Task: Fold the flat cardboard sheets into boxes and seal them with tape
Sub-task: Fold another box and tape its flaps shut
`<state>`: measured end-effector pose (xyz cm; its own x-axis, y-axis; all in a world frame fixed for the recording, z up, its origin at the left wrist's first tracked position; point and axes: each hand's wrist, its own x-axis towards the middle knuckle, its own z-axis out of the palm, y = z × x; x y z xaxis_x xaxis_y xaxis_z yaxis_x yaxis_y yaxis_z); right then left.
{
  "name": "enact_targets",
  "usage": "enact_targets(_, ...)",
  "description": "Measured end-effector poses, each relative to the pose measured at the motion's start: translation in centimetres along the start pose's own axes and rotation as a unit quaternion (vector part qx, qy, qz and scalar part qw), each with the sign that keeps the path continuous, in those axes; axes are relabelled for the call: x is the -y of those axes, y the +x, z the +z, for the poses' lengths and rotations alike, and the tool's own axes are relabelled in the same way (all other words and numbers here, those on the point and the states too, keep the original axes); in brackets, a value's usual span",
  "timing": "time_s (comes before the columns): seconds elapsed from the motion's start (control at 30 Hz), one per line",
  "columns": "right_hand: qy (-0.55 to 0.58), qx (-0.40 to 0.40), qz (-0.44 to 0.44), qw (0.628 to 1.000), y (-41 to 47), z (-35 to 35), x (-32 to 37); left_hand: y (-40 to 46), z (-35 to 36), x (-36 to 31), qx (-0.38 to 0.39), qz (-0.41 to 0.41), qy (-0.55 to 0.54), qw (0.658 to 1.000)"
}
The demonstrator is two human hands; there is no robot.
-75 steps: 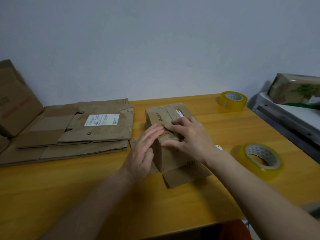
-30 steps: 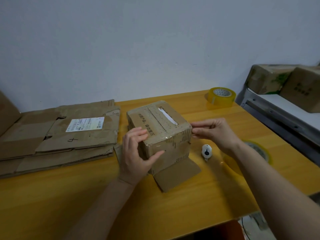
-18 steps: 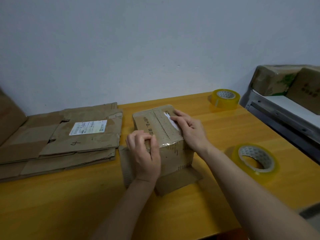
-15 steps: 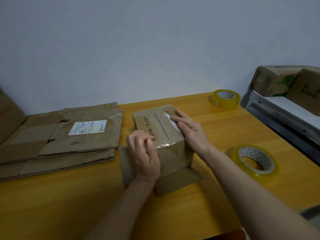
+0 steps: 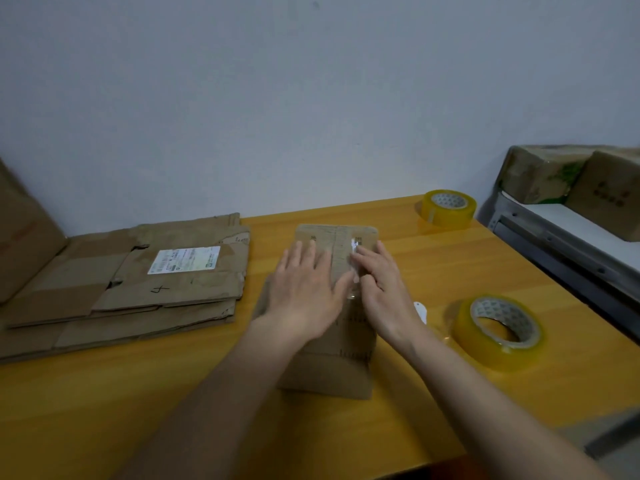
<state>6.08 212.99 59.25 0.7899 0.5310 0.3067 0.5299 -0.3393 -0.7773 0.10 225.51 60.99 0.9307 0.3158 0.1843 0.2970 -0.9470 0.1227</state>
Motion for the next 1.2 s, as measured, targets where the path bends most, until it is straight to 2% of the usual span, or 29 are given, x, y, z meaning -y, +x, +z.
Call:
enact_targets(0.07,-0.025,0.012,-0.035,0.999,0.4,-0.4,0.8,-0.5,0.3,-0.7,0.020,0.028,0.043,0.998)
enact_targets(0.2,-0.168,0.193,-0.054,0.965,3.4,-2.2,0.9,-1.6,0.1,0.4,-0.033,0.121,0.013,0.992)
enact_targets(0.27,-0.238,0.234,-0.042,0.942,5.6,-2.7,0.7,-1.9,0.2,0.5,-0.044,0.146,0.019,0.988)
enact_targets(0.37,-0.293,0.240,-0.042,0.925,8.1,-2.2,0.5,-2.3,0.1,0.9,-0.045,0.176,0.033,0.983)
enact_targets(0.47,-0.310,0.185,-0.020,0.932,9.5,-1.5,0.1,-3.1,0.2,1.2,-0.071,0.201,0.029,0.977)
enact_targets(0.6,-0.206,0.107,0.057,0.971,10.0,-2.0,-1.2,-3.3,0.8,2.6,-0.116,0.235,0.004,0.965)
enact_targets(0.67,-0.086,0.077,0.095,0.989,9.3,-2.4,-2.0,-3.0,0.7,3.6,-0.108,0.245,-0.001,0.964)
enact_targets(0.73,0.041,0.037,0.128,0.990,8.1,-2.6,-2.4,-2.6,0.2,4.3,-0.095,0.223,-0.025,0.970)
enact_targets(0.83,0.158,-0.018,0.179,0.971,5.9,-2.7,-3.0,-2.0,-0.5,4.5,-0.074,0.111,-0.176,0.975)
enact_targets(0.93,0.226,-0.093,0.268,0.932,3.0,-2.9,-3.3,-0.9,-2.1,4.6,-0.020,-0.074,-0.343,0.936)
enact_targets(1.0,0.268,-0.045,0.302,0.914,1.6,-2.9,-2.9,-0.3,-3.2,4.9,0.059,-0.150,-0.409,0.898)
enact_targets(1.07,0.289,0.026,0.293,0.911,0.9,-3.0,-1.6,-0.3,-3.6,4.7,0.127,-0.147,-0.421,0.886)
enact_targets(1.13,0.289,0.054,0.246,0.924,1.0,-3.7,0.0,-0.4,-3.8,4.5,0.120,-0.130,-0.439,0.881)
enact_targets(1.2,0.299,0.024,0.177,0.937,1.5,-4.9,1.2,-0.3,-3.9,4.6,0.082,-0.095,-0.507,0.853)
